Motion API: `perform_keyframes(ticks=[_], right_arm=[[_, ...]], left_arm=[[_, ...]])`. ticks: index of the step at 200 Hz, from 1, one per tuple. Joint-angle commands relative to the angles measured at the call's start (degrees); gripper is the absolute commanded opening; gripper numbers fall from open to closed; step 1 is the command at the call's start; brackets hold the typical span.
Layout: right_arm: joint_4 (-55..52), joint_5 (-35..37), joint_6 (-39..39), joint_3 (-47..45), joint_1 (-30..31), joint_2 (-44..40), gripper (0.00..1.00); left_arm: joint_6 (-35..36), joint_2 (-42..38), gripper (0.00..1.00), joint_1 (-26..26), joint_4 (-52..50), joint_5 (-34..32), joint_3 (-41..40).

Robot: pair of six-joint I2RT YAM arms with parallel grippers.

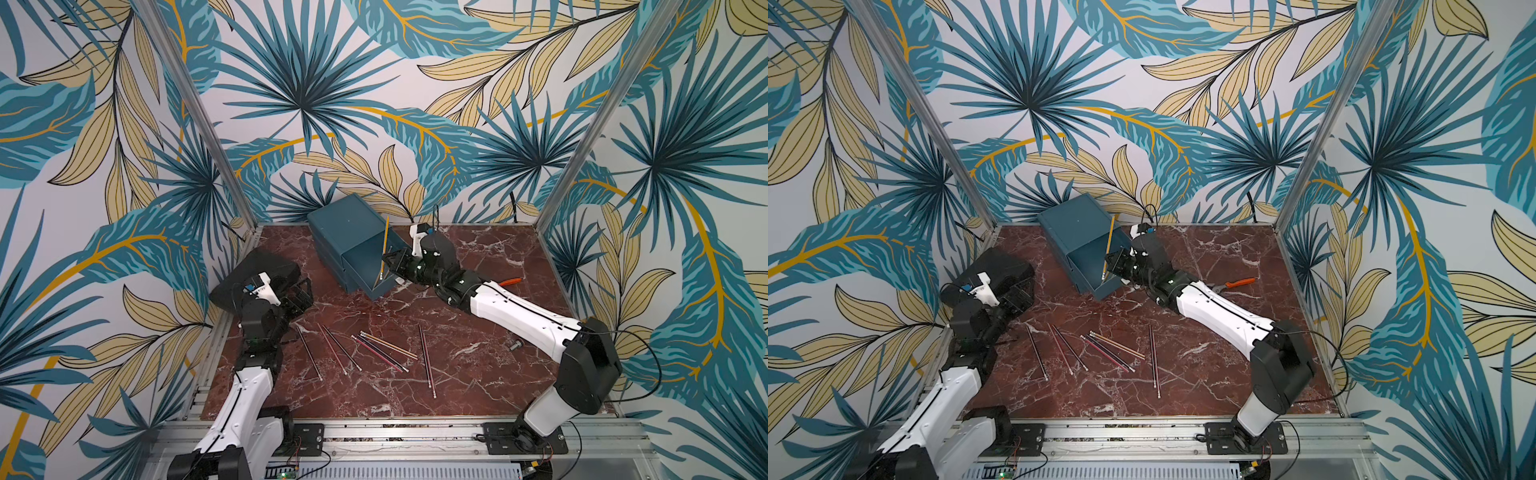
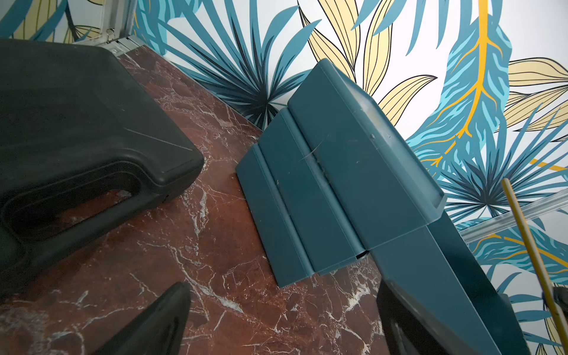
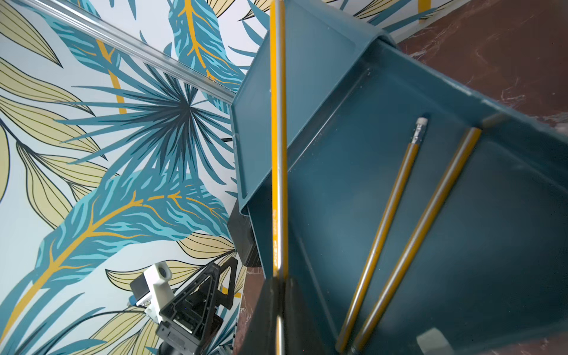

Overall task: Please place the pencils in the drawer according to their color
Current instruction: Place the pencil in the drawer.

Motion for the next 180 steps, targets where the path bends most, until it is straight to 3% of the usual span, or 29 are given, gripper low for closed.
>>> perform_keyframes(ticks=[1,46,82,123,180], right_arm=[[4.07,-1.91,4.02,0.46,-0.09,2.18,0.00],[6.05,-1.37,6.57,-1.35,-0.03,2.62,0.00],[5.77,-0.93,6.89,-2.20,-0.05,2.27,0.13],[4.45,-0.28,5.94,-2.47,0.06,1.51,0.19],[1.86,-0.61,3.33,-1.05,0.20,1.00,0.21]], left_arm=[[1.61,-0.29,1.00,0.57,-0.23,-0.58,1.81],[2.29,-0.27,1.00,0.59,-0.53,-0.88,1.81],[2.32,-0.39,1.00,0.53,-0.53,-1.22,1.73],[2.05,-0.57,1.00,0.61,-0.45,-1.35,1.73],[1.80,-0.64,1.00,0.56,-0.36,-1.53,1.64]])
